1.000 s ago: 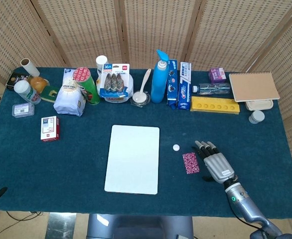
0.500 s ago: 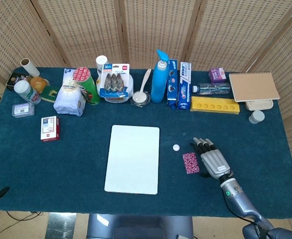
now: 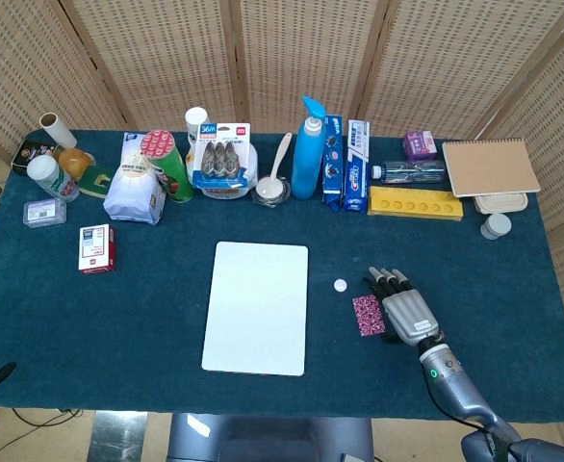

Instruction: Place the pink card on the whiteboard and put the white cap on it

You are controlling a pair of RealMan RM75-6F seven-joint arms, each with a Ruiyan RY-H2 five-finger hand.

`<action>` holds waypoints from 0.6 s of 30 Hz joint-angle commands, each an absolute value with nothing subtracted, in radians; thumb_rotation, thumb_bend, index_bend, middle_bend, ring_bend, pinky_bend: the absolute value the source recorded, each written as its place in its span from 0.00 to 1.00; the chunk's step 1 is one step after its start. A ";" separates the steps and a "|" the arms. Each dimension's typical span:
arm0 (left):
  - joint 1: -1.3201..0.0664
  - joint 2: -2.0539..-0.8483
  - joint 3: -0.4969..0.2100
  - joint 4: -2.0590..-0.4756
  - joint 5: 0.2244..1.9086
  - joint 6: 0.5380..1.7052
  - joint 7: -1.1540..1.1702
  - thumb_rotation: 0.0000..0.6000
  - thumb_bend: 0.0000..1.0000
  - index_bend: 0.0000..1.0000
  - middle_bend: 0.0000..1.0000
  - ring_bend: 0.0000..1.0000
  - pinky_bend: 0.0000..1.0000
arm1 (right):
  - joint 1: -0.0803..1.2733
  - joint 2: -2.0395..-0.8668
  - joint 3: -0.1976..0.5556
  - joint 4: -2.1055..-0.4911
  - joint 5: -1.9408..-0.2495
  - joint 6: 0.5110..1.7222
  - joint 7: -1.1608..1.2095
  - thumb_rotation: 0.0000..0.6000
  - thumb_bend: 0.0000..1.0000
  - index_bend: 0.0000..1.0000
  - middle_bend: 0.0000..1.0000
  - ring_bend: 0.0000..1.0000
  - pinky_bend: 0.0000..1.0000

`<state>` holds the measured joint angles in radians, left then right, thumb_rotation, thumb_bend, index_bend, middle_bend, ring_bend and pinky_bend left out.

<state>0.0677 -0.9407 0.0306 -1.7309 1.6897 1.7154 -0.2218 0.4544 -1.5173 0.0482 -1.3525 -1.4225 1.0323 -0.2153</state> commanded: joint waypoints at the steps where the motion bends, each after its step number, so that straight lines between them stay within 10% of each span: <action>1: 0.066 -0.940 0.031 -1.731 1.691 1.713 -0.220 1.00 0.04 0.00 0.00 0.00 0.05 | 0.458 -1.521 0.051 -1.354 -1.413 1.027 -0.223 1.00 0.00 0.03 0.00 0.00 0.00; 18: 0.067 -0.940 0.031 -1.732 1.690 1.714 -0.220 1.00 0.04 0.00 0.00 0.00 0.05 | 0.505 -1.487 0.074 -1.465 -1.280 0.937 -0.350 1.00 0.00 0.09 0.00 0.00 0.00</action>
<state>0.0666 -0.9396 0.0307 -1.7324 1.6902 1.7139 -0.2203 0.5029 -1.4882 0.0734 -1.4610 -1.2842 0.9398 -0.3458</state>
